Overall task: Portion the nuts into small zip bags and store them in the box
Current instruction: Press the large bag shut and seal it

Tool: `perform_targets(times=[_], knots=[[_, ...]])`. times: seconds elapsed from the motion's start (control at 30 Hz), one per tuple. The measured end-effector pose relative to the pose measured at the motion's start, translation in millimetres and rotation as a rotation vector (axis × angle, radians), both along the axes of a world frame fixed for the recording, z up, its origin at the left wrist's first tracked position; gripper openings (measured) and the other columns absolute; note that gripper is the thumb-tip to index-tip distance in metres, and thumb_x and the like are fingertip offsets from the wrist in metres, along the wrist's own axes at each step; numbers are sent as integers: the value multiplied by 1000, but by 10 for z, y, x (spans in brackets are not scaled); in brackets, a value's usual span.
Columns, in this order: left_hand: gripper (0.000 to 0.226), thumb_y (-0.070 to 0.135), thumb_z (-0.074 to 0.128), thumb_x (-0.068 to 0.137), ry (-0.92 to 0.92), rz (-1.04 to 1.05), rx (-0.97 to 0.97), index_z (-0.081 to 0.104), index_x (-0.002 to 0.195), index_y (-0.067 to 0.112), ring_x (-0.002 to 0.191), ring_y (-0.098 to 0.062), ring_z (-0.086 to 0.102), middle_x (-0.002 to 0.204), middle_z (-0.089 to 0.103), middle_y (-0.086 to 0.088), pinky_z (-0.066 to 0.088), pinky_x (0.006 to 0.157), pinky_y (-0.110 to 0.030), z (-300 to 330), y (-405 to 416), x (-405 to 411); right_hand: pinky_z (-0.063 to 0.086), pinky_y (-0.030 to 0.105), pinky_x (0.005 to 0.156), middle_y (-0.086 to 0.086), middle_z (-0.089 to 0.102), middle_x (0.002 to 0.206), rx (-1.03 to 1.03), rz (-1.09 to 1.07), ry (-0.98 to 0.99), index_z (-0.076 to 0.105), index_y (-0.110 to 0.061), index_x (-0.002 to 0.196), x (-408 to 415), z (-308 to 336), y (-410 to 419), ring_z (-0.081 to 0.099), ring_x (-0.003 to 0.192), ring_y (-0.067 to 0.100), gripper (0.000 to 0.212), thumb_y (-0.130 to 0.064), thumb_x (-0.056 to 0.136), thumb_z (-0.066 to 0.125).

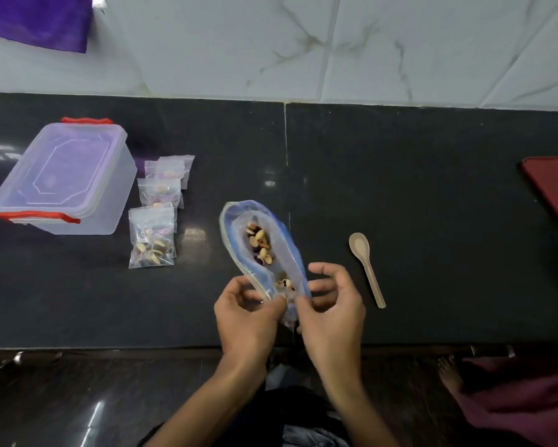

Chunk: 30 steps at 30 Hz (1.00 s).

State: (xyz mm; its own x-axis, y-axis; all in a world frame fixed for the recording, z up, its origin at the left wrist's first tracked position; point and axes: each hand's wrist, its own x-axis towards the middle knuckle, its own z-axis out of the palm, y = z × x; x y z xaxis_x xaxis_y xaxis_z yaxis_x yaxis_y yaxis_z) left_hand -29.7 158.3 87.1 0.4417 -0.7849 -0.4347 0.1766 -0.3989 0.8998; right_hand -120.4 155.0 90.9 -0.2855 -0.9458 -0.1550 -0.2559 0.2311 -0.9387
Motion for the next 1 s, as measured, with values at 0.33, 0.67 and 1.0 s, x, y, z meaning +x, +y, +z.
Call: perform_targets(times=[0.33, 0.67, 1.0], knots=[[42, -11, 66, 76, -163, -238, -154, 51, 100, 21, 46, -1, 49, 84, 49, -2, 53, 48, -22, 180, 64, 186, 57, 27, 61, 0, 53, 84, 201, 150, -248, 56, -29, 100, -113, 140, 43, 56, 66, 7, 44, 4, 75, 71], [39, 35, 68, 83, -216, -243, -58, 47, 113, 21, 89, -10, 59, 102, 55, 5, 53, 76, -37, 223, -396, 483, 52, 26, 65, -3, 59, 87, 235, 66, -197, 59, -19, 109, -326, 159, -473, 57, 72, 6, 26, -32, 87, 65], [13, 16, 54, 93, -343, -764, 79, 63, 90, 6, 63, -14, 60, 78, 61, -7, 56, 59, -24, 374, -1283, 649, 51, 32, 80, 13, 64, 102, 565, 593, -258, 60, -1, 113, -174, 313, -1456, 62, 92, 23, 66, -58, 95, 32]])
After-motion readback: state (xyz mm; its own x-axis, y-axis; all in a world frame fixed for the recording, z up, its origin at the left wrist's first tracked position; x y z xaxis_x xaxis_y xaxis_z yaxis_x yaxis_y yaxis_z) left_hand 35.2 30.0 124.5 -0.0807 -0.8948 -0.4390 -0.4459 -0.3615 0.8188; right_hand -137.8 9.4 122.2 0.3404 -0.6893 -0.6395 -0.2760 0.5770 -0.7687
